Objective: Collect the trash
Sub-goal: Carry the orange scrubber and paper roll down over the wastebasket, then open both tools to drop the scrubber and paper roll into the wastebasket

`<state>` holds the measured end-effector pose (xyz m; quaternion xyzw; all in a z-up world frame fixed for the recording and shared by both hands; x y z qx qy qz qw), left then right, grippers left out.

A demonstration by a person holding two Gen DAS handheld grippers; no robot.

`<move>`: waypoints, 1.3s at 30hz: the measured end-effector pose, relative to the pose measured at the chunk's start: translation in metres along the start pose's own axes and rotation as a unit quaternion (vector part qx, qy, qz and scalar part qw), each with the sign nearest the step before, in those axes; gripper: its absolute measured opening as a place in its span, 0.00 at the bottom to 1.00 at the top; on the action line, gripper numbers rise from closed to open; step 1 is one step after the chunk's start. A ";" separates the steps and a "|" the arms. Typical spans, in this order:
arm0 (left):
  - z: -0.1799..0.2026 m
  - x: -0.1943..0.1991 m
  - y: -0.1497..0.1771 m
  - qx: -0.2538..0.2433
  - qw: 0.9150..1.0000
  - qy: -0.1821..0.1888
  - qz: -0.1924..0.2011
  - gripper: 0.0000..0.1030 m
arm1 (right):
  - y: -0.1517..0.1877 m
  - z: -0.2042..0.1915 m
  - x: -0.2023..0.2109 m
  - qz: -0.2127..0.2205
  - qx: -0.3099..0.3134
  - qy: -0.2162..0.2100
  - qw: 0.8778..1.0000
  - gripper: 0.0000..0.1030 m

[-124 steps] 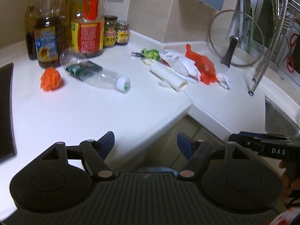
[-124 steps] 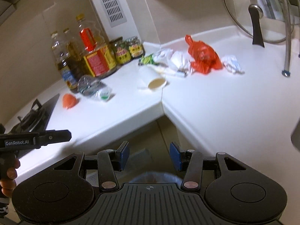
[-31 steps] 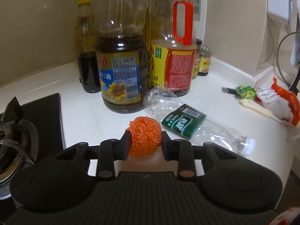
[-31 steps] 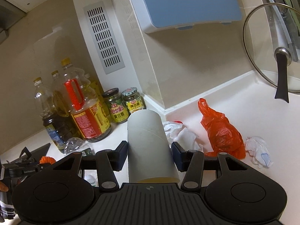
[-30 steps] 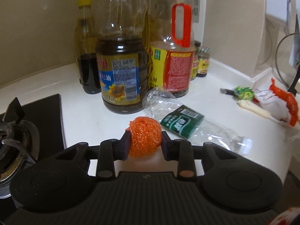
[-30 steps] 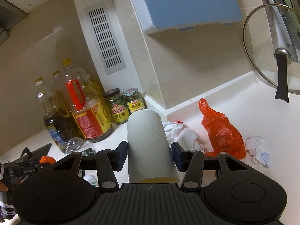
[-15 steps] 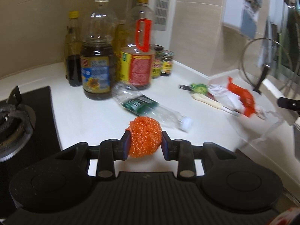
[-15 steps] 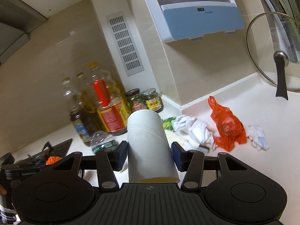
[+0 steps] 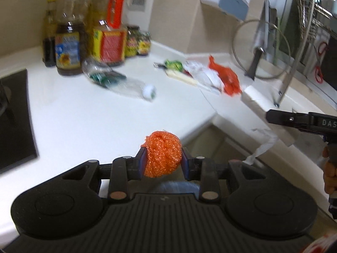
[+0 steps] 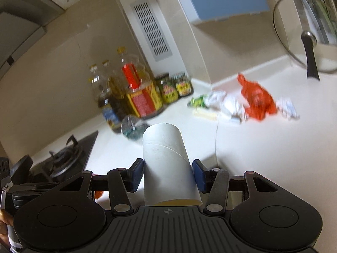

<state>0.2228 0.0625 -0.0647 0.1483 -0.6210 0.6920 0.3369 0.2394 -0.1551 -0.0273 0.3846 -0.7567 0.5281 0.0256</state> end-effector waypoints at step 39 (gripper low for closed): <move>-0.002 -0.174 0.154 -0.002 0.983 -0.018 -0.183 0.32 | 0.185 0.095 -0.114 -0.166 -0.097 0.102 0.976 0.50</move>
Point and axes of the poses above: each gripper's, at about its wrist camera, not at the fingertips, and x roughly against the way its jaws point, z to its right, y to its underside, the point moved 8 cm from there along -x, roughly the way its jaws point, and after that the axes turned 2 degrees about -z, right-handed, at the moved point
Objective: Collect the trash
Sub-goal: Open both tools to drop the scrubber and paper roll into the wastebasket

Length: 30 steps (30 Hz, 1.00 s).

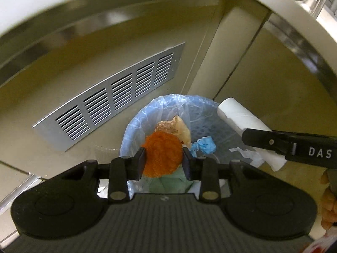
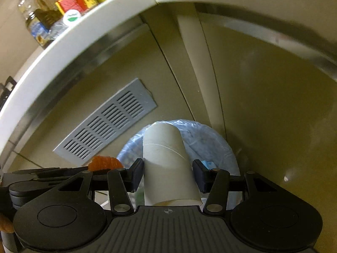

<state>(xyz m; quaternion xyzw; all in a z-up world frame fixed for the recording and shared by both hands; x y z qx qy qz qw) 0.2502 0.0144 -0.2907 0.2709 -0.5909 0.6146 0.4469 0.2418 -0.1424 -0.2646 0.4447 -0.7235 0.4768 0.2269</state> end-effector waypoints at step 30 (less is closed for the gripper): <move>0.003 -0.024 0.000 -0.021 1.000 0.005 -0.021 0.59 | -0.002 0.001 -0.029 -0.016 -0.030 0.001 0.999 0.65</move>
Point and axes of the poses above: each gripper's, at about its wrist camera, not at the fingertips, and x roughly against the way its jaws point, z to its right, y to its underside, the point moved 8 cm from there along -x, roughly the way its jaws point, and after that the axes turned 2 degrees about -z, right-handed, at the moved point
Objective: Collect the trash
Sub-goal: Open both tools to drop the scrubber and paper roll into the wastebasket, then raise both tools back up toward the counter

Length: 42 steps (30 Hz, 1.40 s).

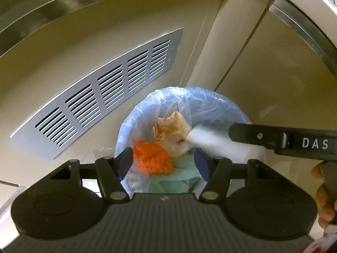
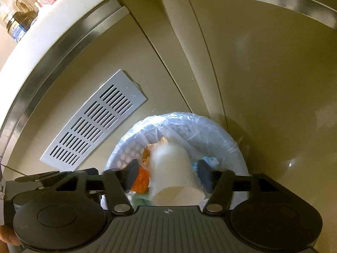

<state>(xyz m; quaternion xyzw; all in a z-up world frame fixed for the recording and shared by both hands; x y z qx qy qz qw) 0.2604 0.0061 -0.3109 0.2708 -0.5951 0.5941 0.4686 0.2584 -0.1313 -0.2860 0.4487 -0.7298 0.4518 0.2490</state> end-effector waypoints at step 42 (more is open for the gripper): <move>0.030 0.189 -0.002 0.039 0.993 -0.010 0.107 0.61 | 0.009 -0.024 0.185 0.083 0.023 -0.035 0.996 0.65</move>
Point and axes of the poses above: each gripper's, at about its wrist camera, not at the fingertips, and x roughly against the way its jaws point, z to its right, y to its underside, the point moved 8 cm from there along -x, roughly the way its jaws point, and after that the axes turned 2 degrees about -z, right-handed, at the moved point
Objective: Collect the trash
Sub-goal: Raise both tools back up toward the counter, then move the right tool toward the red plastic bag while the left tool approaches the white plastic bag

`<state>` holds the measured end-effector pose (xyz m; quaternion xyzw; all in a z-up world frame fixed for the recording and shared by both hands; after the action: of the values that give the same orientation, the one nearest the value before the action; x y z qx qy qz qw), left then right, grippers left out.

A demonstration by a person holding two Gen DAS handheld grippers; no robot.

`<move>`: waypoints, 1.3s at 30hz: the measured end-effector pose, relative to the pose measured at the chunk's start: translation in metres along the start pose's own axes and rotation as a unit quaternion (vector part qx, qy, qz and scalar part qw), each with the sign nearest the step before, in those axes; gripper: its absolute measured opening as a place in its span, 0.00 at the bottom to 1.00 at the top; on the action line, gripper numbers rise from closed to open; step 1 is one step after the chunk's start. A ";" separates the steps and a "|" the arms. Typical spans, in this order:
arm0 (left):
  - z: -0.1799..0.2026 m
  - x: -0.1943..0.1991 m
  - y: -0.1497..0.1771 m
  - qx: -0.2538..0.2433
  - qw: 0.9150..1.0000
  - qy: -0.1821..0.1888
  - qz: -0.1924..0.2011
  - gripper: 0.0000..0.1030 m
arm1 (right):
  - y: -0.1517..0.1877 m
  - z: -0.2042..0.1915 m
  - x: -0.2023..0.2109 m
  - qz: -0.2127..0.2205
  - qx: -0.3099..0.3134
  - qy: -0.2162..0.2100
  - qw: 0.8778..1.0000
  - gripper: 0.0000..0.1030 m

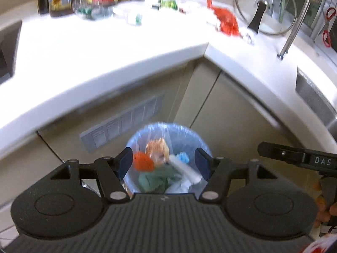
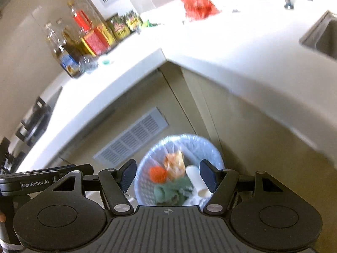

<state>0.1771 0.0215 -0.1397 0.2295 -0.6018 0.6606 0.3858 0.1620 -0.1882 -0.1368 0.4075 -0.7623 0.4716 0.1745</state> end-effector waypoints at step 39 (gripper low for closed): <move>0.018 -0.026 -0.191 -0.083 0.991 0.063 0.087 0.61 | -0.171 0.012 0.013 0.140 0.022 0.082 0.986 0.65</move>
<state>0.3402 -0.0065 -0.0387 0.1017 -0.6465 0.6526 0.3817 0.2904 -0.2430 -0.0356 0.2600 -0.7846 0.5397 0.1597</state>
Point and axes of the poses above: each gripper's, at about its wrist camera, not at the fingertips, and x roughly against the way its jaws point, z to its right, y to its underside, the point moved 8 cm from there along -x, roughly the way its jaws point, and after that the axes turned 2 degrees about -z, right-handed, at the moved point
